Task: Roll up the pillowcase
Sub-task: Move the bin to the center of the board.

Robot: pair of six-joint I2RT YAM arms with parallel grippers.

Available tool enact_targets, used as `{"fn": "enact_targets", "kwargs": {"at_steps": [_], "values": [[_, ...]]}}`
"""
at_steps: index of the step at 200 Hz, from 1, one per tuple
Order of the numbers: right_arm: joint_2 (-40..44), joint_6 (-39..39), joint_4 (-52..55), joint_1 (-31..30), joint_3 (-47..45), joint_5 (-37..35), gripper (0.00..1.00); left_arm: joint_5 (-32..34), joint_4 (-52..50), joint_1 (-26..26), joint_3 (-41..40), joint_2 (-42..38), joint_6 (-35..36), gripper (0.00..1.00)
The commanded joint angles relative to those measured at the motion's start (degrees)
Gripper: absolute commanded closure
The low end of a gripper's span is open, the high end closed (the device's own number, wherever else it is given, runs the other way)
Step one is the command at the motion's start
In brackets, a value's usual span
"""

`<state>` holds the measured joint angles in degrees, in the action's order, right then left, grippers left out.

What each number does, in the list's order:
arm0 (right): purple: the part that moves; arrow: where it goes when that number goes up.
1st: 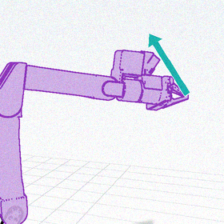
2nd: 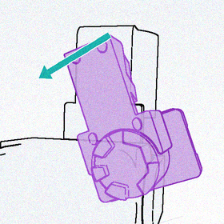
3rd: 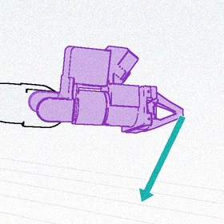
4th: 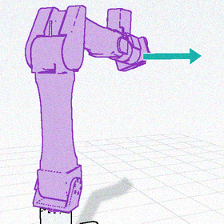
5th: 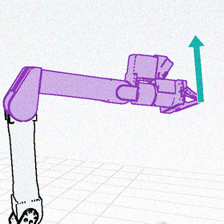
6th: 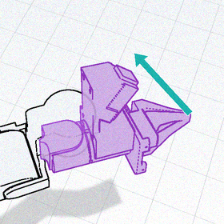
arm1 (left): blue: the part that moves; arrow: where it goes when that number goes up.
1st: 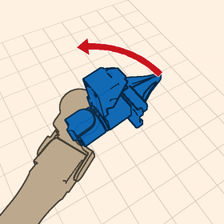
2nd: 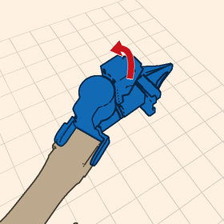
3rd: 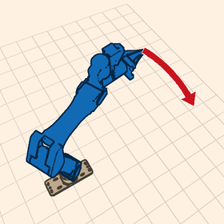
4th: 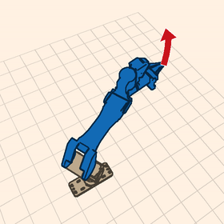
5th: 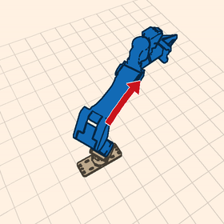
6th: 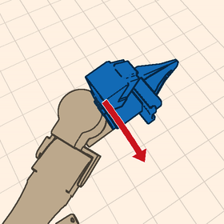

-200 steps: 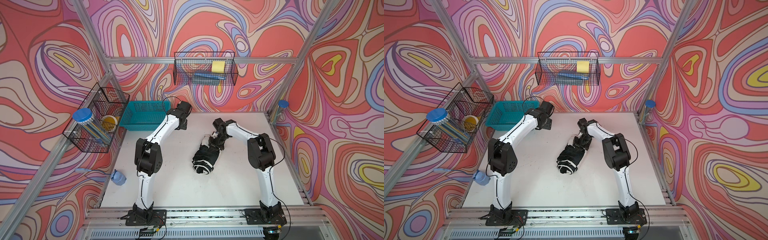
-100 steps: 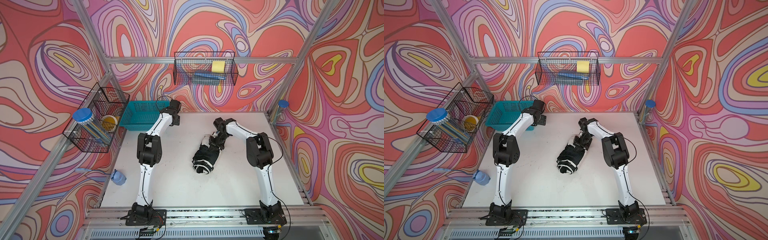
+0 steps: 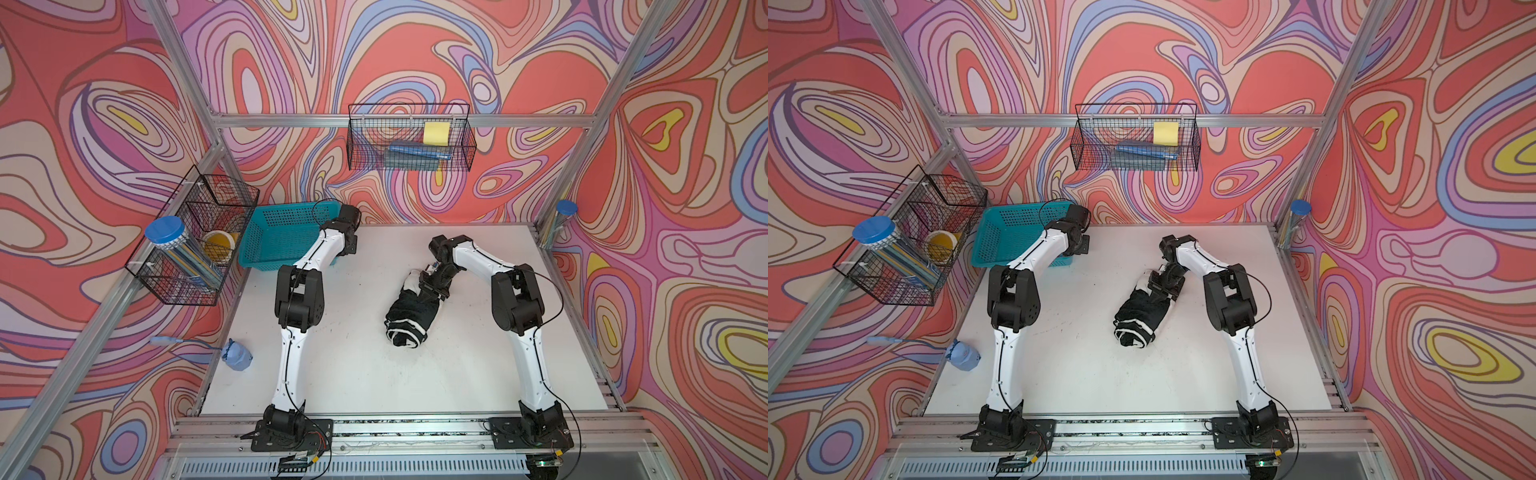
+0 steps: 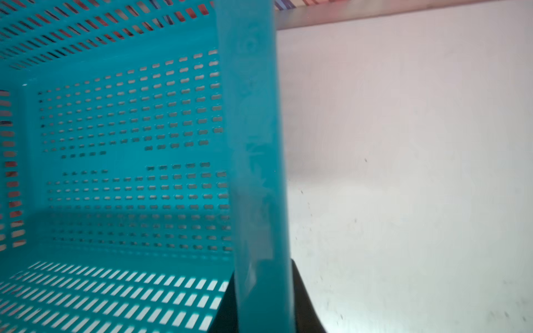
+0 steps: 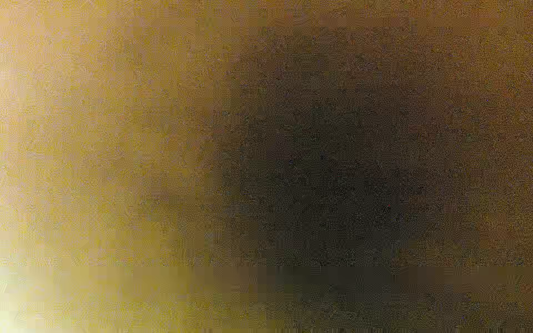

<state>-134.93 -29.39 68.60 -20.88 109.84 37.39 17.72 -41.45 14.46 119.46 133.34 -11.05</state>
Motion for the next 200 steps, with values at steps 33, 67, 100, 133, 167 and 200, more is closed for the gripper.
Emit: {"fn": "enact_targets", "kwargs": {"at_steps": [33, 67, 100, 133, 167, 200], "values": [[-8.7, 2.0, -5.6, 1.0, -4.6, -11.9, 1.00, 1.1, -12.5, 14.9, -4.7, -10.1, -13.5, 1.00], [-6.7, 2.2, -7.0, 1.2, -7.6, -11.3, 1.00, 0.2, -19.9, 19.4, -2.6, -8.0, -21.7, 1.00], [-4.1, 2.2, -9.0, 1.1, -11.6, -11.5, 1.00, 3.1, -18.7, 20.8, -1.8, -5.4, -23.0, 1.00], [-3.5, 1.7, -9.9, 1.1, -12.4, -11.2, 1.00, 0.0, -19.3, 20.5, -1.6, -3.0, -24.6, 1.00], [-4.2, 1.8, -9.0, 1.1, -10.2, -11.5, 1.00, -3.6, -12.2, 20.6, -13.4, -8.8, -26.5, 0.73], [-5.0, 2.5, -8.0, 1.1, -8.3, -11.8, 1.00, -6.1, -12.2, 20.7, -13.5, -11.6, -24.0, 0.47]]}}
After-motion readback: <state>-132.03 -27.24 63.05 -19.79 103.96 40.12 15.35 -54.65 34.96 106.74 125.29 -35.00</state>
